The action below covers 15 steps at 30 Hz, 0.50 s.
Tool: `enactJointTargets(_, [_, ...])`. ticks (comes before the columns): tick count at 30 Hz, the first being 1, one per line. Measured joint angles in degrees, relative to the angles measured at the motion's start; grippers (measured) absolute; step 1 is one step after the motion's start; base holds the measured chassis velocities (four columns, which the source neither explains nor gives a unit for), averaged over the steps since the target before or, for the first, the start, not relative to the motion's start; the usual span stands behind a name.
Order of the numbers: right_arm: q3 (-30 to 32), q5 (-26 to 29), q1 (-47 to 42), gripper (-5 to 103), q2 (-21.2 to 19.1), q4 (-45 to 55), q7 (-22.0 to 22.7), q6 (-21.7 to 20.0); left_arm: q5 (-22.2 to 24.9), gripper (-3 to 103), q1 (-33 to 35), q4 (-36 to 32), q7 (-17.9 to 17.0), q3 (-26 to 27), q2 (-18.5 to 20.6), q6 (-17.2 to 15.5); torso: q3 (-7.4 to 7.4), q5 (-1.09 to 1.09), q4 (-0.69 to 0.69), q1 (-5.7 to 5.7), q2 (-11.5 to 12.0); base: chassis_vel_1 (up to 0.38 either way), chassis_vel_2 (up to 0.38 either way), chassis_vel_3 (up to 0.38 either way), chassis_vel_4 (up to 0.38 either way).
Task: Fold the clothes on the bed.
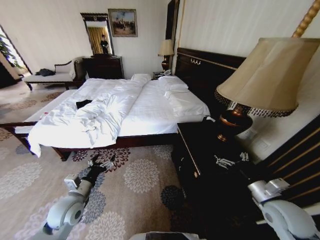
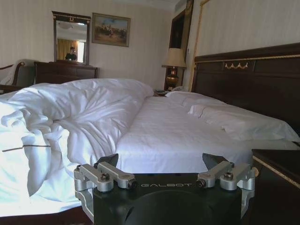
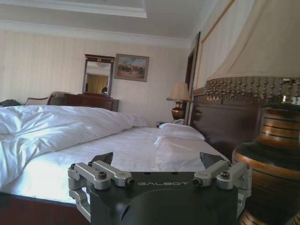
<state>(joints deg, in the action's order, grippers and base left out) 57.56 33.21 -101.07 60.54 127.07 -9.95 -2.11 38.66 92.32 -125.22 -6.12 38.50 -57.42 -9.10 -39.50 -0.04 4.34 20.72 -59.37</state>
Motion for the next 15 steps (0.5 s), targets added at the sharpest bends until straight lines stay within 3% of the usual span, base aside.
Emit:
enactJointTargets(8, [0.4, -0.3, -1.6, 100, 4.5, 2.3, 3.2, -2.2, -0.6, 100, -0.3, -0.4, -0.2, 0.0, 0.8, 0.8, 0.0, 0.0, 0.0, 0.0, 0.0, 0.0, 0.0, 0.0, 0.0])
enactJointTargets(15, [0.9, 0.7, -0.9, 100, 2.2, 3.0, 5.8, -5.1, -2.4, 100, 1.8, -1.4, 0.2, -0.9, 0.2, 1.1, 0.0, 0.01, -0.02, 0.0, 0.0, 0.0, 0.0, 0.0, 0.0])
